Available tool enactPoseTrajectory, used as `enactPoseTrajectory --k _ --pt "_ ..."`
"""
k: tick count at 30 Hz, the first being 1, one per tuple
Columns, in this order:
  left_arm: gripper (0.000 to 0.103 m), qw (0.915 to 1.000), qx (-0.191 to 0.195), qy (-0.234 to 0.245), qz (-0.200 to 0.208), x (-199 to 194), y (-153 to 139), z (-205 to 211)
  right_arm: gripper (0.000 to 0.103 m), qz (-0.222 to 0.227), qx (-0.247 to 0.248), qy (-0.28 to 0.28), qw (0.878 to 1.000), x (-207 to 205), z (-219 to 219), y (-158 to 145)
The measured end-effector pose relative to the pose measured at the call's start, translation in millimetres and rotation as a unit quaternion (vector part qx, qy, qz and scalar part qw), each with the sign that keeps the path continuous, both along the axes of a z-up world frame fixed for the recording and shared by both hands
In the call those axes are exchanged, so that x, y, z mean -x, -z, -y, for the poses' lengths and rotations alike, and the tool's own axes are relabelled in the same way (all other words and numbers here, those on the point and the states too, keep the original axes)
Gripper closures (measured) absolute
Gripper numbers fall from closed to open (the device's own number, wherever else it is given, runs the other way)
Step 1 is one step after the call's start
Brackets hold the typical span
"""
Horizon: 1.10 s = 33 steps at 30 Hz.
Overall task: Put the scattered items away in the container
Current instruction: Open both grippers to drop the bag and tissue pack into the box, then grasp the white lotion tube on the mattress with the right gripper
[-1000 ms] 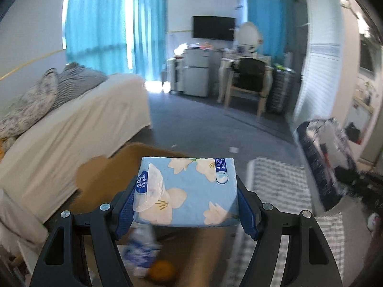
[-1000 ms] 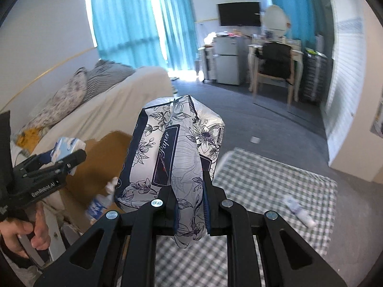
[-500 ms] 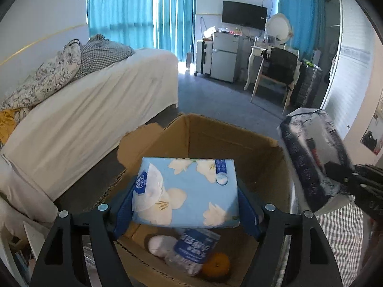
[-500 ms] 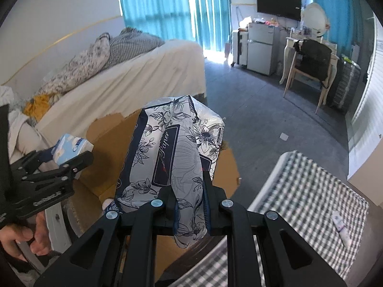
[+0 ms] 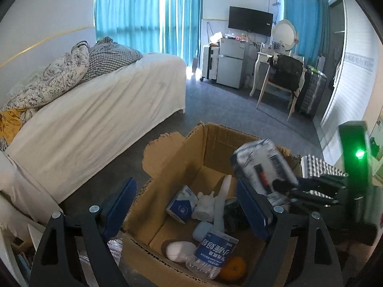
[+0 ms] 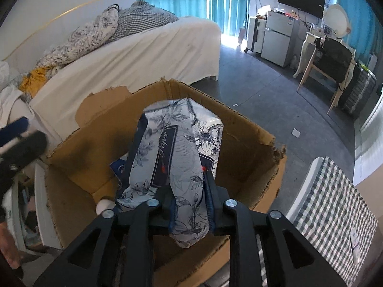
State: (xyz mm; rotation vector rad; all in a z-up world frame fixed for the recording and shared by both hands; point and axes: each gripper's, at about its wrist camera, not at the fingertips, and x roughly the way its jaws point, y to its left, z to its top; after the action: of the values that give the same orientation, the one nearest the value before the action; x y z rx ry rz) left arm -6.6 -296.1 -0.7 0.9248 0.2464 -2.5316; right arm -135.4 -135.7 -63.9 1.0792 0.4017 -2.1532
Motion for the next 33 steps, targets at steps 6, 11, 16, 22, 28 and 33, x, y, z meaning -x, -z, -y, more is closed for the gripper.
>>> enactPoseTrajectory --k 6,11,16,22,28,33 --pt "0.016 1.0 -0.001 0.006 -0.006 1 -8 -3 0.021 -0.021 0.013 0.003 1.0 -6 -3 -7" --pt "0.016 0.9997 -0.005 0.018 -0.014 3 -17 -15 0.02 -0.05 0.034 0.019 0.998 -11 -19 -27" --pt "0.016 0.9984 -0.016 0.046 -0.03 10 -29 -46 0.02 -0.087 0.047 0.066 0.993 -12 -89 -46" --pt "0.015 0.9942 -0.026 0.097 -0.039 25 -31 -106 0.02 -0.095 -0.024 0.145 0.985 12 -213 -23" --pt "0.015 0.9902 -0.018 0.134 -0.034 36 -23 -161 0.02 -0.044 -0.085 0.219 0.971 48 -340 28" --pt "0.015 0.9887 -0.01 0.149 -0.02 50 -15 -189 0.022 -0.018 -0.085 0.215 0.973 64 -375 58"
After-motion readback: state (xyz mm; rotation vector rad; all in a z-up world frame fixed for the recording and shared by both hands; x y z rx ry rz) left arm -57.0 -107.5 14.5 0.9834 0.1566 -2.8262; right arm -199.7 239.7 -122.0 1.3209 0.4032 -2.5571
